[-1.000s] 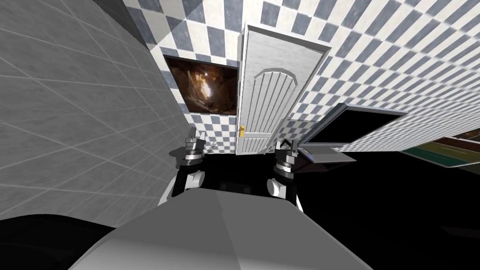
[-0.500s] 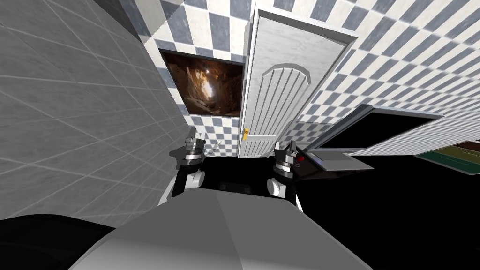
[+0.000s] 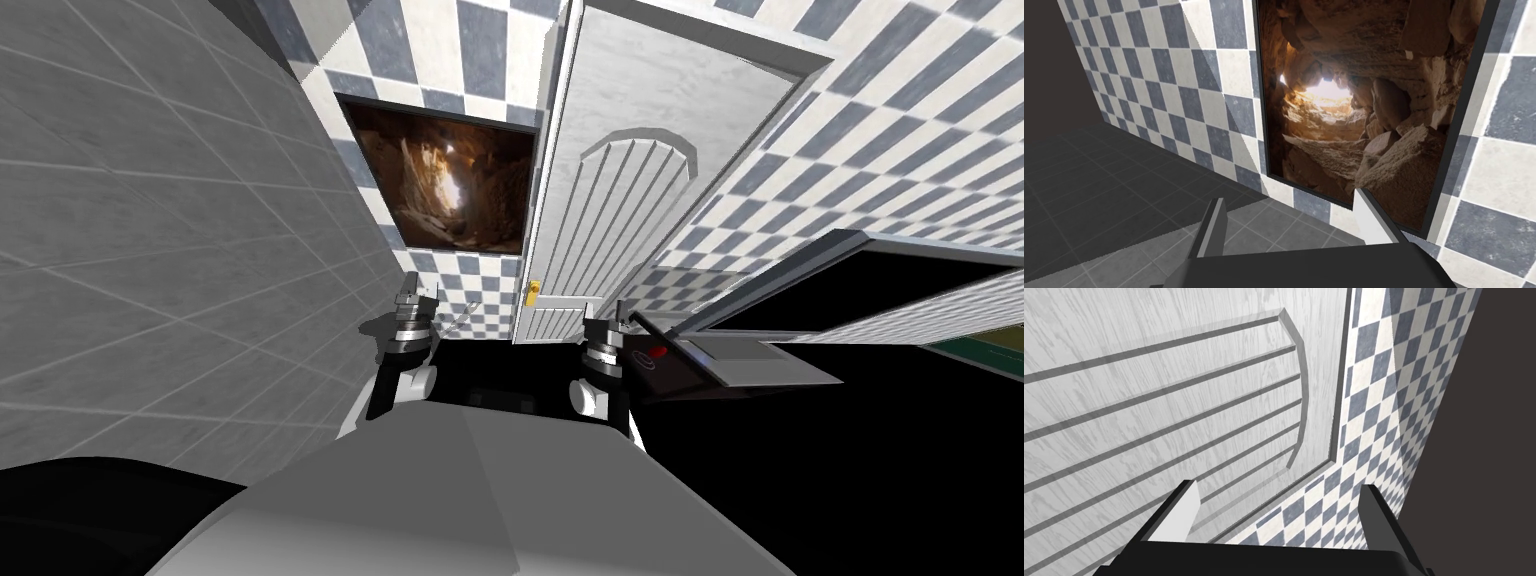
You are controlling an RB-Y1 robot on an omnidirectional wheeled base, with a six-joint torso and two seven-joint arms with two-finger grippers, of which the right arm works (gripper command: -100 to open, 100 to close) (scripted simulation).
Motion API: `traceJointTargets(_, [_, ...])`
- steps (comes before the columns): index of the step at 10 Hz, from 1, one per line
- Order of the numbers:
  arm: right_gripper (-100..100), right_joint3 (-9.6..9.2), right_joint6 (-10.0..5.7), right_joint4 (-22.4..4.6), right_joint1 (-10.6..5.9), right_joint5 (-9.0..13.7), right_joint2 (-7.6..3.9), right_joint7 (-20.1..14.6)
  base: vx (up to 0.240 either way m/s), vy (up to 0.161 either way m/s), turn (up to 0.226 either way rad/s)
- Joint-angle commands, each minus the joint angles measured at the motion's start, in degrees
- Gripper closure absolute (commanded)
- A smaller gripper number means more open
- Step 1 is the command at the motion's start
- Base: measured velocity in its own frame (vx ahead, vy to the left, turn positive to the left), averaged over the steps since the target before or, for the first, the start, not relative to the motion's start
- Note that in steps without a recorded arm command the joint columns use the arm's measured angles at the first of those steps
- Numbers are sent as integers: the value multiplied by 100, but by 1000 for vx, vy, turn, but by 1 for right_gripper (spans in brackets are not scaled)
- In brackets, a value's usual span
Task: Pull the door open
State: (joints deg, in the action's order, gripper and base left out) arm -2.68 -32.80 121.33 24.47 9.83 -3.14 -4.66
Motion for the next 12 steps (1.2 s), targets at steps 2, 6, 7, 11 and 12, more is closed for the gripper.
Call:
traceJointTargets(2, [-100,14,10,-116,-67,80,-52,-77,175,81,44])
traceJointTargets(6, [-100,43,31,-373,-214,261,-138,-246,156,83,60])
traceJointTargets(7, [-100,51,37,-444,-254,310,-160,-293,173,81,83])
traceJointTargets(11, [-100,91,67,-793,-455,556,-246,-522,170,66,80])
traceJointTargets(12, [-100,103,75,-896,-515,628,-267,-589,130,59,88])
